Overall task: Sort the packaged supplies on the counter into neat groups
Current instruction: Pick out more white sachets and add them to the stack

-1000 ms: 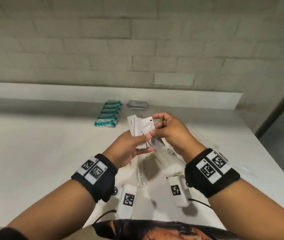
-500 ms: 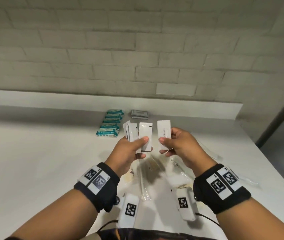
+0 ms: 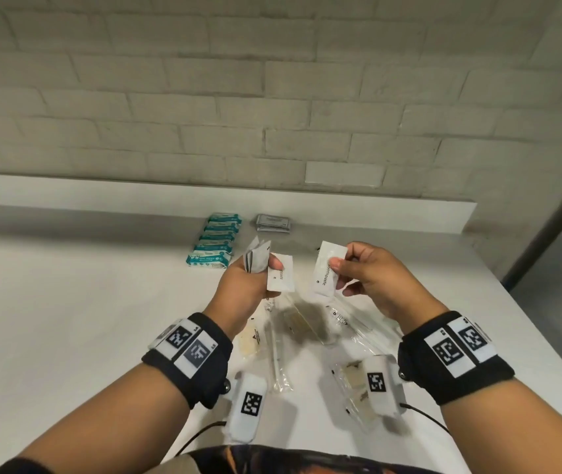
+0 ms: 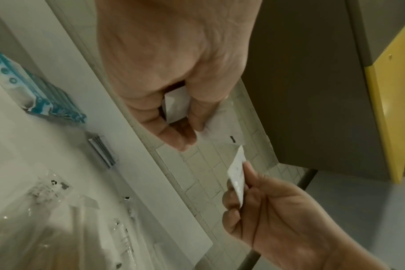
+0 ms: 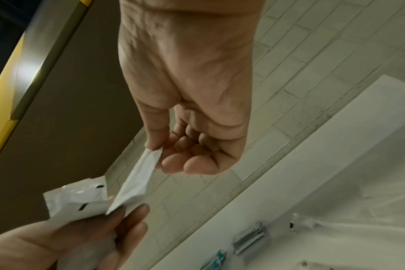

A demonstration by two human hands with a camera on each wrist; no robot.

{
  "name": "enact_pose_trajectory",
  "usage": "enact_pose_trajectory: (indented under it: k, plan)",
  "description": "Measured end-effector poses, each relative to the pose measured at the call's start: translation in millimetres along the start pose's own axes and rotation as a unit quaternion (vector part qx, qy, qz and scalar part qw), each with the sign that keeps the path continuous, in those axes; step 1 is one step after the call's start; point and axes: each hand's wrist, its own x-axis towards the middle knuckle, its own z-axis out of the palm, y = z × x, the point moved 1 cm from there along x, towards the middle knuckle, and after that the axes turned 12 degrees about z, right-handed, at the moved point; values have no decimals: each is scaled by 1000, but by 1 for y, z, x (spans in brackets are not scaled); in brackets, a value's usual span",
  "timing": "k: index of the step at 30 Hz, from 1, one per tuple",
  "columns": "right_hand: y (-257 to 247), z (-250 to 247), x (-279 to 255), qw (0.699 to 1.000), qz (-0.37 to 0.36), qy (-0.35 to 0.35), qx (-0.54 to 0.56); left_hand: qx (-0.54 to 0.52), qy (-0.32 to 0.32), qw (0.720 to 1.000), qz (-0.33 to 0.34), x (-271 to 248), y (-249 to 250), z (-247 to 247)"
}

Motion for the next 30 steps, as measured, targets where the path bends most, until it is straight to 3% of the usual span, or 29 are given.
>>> enact_pose_trajectory:
  k: [4, 15, 23, 30]
  plan:
    - [-5, 11, 3, 1000, -12, 1, 5, 38, -14, 999, 28, -3, 4, 5]
    - [-9, 28, 8, 1000, 13, 9, 10, -70, -62, 996, -14, -17, 17, 7]
    - [-7, 55, 13, 989, 23, 69, -132, -59, -28, 998, -15, -15, 9, 13]
    - [-5, 55, 12, 999, -16, 2, -36, -86, -67, 994, -30, -17, 8, 4]
